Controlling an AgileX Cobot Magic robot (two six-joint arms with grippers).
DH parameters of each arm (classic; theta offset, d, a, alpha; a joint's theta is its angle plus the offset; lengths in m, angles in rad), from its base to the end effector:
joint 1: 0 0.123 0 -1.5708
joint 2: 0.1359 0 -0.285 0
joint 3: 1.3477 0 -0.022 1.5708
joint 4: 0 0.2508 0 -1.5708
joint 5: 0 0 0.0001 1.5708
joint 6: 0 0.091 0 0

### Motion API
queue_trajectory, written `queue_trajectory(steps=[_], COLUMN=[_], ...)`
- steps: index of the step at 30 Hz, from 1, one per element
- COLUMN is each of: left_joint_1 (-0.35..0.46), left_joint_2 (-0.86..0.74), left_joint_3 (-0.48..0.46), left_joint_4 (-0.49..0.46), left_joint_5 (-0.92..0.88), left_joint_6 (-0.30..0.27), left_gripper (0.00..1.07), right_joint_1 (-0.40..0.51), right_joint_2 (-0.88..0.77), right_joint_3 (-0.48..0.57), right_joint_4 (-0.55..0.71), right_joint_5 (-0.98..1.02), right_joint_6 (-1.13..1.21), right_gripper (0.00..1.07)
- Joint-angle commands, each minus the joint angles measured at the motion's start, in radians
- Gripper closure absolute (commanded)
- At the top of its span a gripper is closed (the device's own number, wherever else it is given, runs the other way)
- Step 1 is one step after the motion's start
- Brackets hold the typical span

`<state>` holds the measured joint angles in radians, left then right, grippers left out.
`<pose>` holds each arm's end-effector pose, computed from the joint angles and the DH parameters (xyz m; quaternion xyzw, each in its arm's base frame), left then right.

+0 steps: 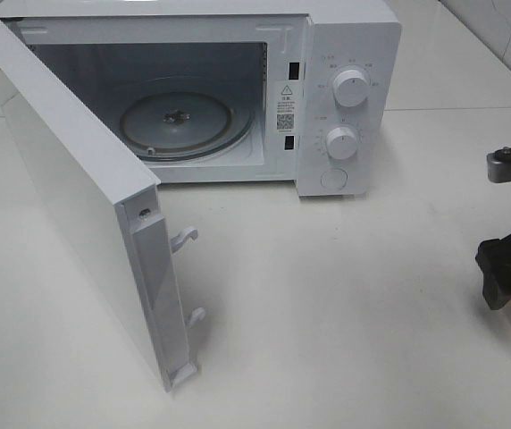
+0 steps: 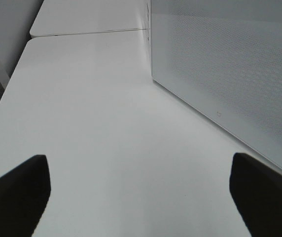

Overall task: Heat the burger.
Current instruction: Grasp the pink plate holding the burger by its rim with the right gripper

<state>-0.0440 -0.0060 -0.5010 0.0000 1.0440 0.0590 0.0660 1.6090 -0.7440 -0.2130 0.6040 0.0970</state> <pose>-0.0052 0.0002 0.2789 0.0436 0.8459 0.0040 0.5316 0.2615 0.0063 0.1548 -0.0661 0.9910 -0.0605 0.0991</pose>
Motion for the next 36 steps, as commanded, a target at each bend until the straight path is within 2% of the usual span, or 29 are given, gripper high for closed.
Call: queue_trajectory(steps=[1, 6, 12, 15, 16, 18, 20, 23, 25, 26, 27, 28, 29, 31, 36], left_joint_1=[0.002, 0.002, 0.002, 0.002, 0.002, 0.002, 0.002, 0.002, 0.002, 0.002, 0.002, 0.002, 0.002, 0.002, 0.002], left_joint_2=[-0.017, -0.017, -0.017, -0.017, -0.017, -0.017, -0.017, -0.017, -0.017, -0.017, -0.017, -0.017, -0.017, -0.017, -0.017], left_joint_3=[0.002, 0.002, 0.002, 0.002, 0.002, 0.002, 0.002, 0.002, 0.002, 0.002, 0.002, 0.002, 0.002, 0.002, 0.002], left_joint_4=[0.006, 0.006, 0.006, 0.006, 0.006, 0.006, 0.006, 0.006, 0.006, 0.006, 0.006, 0.006, 0.006, 0.006, 0.006], left_joint_5=[-0.003, -0.003, -0.003, -0.003, -0.003, -0.003, -0.003, -0.003, -0.003, -0.003, -0.003, -0.003, -0.003, -0.003, -0.003], left_joint_6=[0.001, 0.001, 0.001, 0.001, 0.001, 0.001, 0.001, 0.001, 0.001, 0.001, 0.001, 0.001, 0.001, 0.001, 0.001], left_gripper=[0.16, 0.16, 0.16, 0.16, 0.16, 0.16, 0.16, 0.16, 0.16, 0.16, 0.16, 0.16, 0.16, 0.16, 0.16], right_joint_1=[-0.005, -0.015, -0.029, -0.029, -0.029, -0.029, -0.029, -0.029, -0.029, -0.029, -0.029, -0.029, -0.029, -0.029, -0.029], right_joint_2=[0.036, 0.118, 0.143, 0.149, 0.153, 0.157, 0.176, 0.180, 0.187, 0.187, 0.187, 0.187, 0.187, 0.187, 0.187], right_joint_3=[0.001, 0.001, 0.001, 0.001, 0.001, 0.001, 0.001, 0.001, 0.001, 0.001, 0.001, 0.001, 0.001, 0.001, 0.001], right_joint_4=[-0.015, -0.027, -0.026, -0.026, -0.027, -0.027, -0.027, -0.027, -0.027, -0.027, -0.027, -0.027, -0.027, -0.033, -0.034], right_joint_5=[-0.024, -0.058, -0.075, -0.076, -0.083, -0.086, -0.090, -0.090, -0.084, -0.084, -0.084, -0.084, -0.084, -0.080, -0.070], right_joint_6=[0.010, 0.010, 0.011, 0.018, 0.030, 0.032, 0.034, 0.035, 0.036, 0.036, 0.036, 0.036, 0.036, 0.036, 0.035], right_gripper=[0.16, 0.18, 0.20, 0.26, 0.33, 0.36, 0.52, 0.58, 0.81, 0.81, 0.85, 0.96, 0.96, 1.07, 1.07])
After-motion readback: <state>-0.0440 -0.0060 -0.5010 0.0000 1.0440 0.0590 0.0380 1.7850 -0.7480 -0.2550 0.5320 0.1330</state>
